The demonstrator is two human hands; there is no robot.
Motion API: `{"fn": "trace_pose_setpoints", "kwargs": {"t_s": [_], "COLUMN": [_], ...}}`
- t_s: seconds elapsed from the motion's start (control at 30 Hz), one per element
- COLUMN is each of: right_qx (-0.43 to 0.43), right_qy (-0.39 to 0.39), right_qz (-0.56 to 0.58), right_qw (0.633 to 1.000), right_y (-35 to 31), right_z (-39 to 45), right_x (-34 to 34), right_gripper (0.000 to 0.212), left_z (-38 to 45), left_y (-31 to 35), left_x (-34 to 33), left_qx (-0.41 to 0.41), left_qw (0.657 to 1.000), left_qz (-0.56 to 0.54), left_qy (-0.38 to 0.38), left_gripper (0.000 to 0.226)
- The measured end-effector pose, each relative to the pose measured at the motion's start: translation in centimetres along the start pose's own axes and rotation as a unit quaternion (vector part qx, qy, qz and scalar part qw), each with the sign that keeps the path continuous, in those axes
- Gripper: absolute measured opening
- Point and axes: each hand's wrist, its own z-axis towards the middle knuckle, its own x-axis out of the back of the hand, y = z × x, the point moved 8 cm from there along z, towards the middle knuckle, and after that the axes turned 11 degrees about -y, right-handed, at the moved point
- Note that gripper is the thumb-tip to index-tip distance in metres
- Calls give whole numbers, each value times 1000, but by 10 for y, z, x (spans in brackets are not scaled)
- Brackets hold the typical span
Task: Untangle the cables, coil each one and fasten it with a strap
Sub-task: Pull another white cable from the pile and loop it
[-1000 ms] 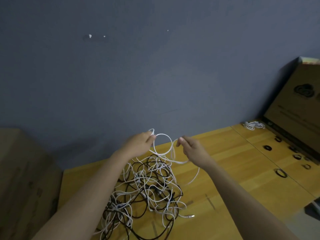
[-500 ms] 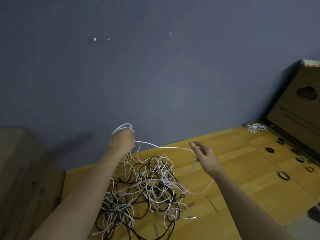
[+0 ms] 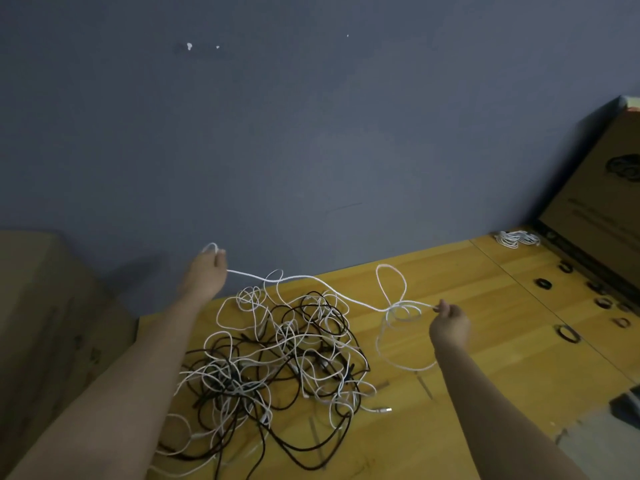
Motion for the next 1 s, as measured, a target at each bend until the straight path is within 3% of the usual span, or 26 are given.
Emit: {"fn": "trace_pose_setpoints", "kwargs": {"t_s": [0.07, 0.13, 0.2, 0.33, 0.4, 0.5, 0.57, 0.6, 0.7, 0.83, 0.93, 1.0], "right_qx": [-12, -26, -16, 84, 129, 191, 223, 260, 355, 391, 454, 504], "right_qy": [-37, -107, -173, -216, -212, -255, -302, -309, -303, -322, -317, -307], "right_qz": [135, 298, 384, 336, 253, 88, -96, -194, -361, -431, -450, -427], "right_qw": [990, 948, 907, 913, 935, 944, 922, 894, 808, 747, 701, 686], "right_y": [-7, -21, -39, -75, -88, -94, -86, -83, -76, -64, -64, -67], "right_z": [-5, -14, -21, -30, -37, -53, -66, -74, -98, -122, -142, -153], "right_x": [-14, -30, -42, -51, -53, -65, -85, -96, -120, -140, -147, -145], "right_gripper": [33, 24, 15, 11, 17, 25, 44, 53, 52, 42, 58, 66], "left_z": [-4, -12, -23, -59, -70, -81, -82, -82, -80, -70, -62, -55], "left_y": [10, 18, 30, 61, 68, 79, 92, 100, 121, 138, 145, 145], "left_x": [-15, -29, -41, -59, -68, -71, -64, -59, -46, -41, -44, -52], "left_qx": [-42, -56, -78, -126, -146, -181, -182, -178, -158, -146, -144, -159], "left_qw": [996, 985, 970, 920, 879, 817, 791, 781, 746, 717, 701, 736], "left_qz": [-20, -40, -47, -65, -121, -225, -319, -369, -505, -609, -657, -626], "left_qy": [-76, -156, -227, -366, -438, -498, -489, -471, -403, -305, -238, -206], "left_gripper": [49, 52, 59, 63, 69, 55, 51, 50, 43, 35, 29, 22]}}
